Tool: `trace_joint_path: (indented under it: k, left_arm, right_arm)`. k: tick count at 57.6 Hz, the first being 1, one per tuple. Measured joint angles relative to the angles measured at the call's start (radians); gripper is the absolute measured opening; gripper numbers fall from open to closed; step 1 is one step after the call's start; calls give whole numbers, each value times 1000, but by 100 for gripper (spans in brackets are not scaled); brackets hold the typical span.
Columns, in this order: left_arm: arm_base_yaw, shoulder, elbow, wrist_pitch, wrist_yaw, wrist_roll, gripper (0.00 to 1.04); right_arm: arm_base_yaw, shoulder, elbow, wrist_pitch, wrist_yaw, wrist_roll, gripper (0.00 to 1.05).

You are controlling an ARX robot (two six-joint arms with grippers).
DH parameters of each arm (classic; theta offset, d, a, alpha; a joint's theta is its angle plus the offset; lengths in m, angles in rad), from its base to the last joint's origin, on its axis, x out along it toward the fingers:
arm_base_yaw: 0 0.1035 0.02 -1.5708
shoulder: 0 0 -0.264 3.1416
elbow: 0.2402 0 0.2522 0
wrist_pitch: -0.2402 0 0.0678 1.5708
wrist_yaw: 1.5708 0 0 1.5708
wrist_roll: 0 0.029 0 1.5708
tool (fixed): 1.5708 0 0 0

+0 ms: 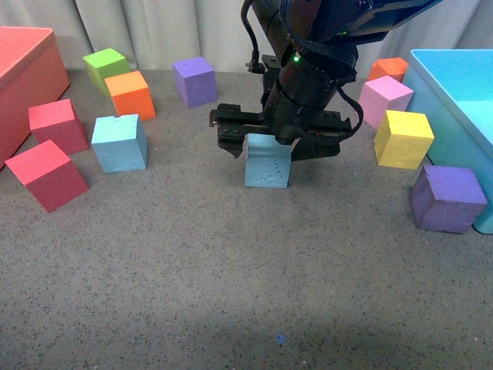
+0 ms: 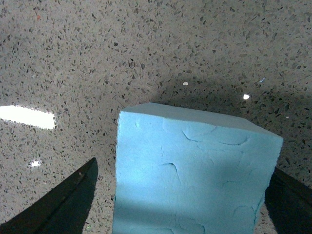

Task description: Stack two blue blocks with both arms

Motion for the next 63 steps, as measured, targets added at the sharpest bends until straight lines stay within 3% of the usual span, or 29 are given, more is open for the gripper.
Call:
trace_joint_path:
  k: [20, 27, 31, 34, 40, 43, 48, 59, 63]
  left_arm:
    - [0, 0, 0, 0, 0, 0, 98]
    - [0, 0, 0, 0, 0, 0, 98]
    - [0, 0, 0, 0, 0, 0, 98]
    - [0, 0, 0, 0, 1, 0, 98]
    - [0, 0, 0, 0, -3, 0, 98]
    - [0, 0, 0, 0, -2, 0, 98]
    - [0, 0, 0, 0, -2, 0, 98]
    - [0, 0, 0, 0, 0, 0, 98]
    - [0, 0, 0, 0, 0, 0, 98]
  right_arm:
    - [-4, -175, -141, 141, 5, 22, 95]
    - [-4, -243, -219, 233, 62, 0, 94]
    - [-4, -282, -394, 613, 306, -117, 82]
    - [-16, -319, -555, 882, 406, -211, 73]
    - [-71, -406, -841, 1376, 414, -297, 55]
    - [-98, -475, -938, 1509, 399, -315, 46]
    - [-142, -592, -1057, 1601, 370, -332, 32]
    - [-209, -785, -1274, 1585, 297, -348, 0]
    - [-224, -830, -1326, 1586, 278, -349, 1]
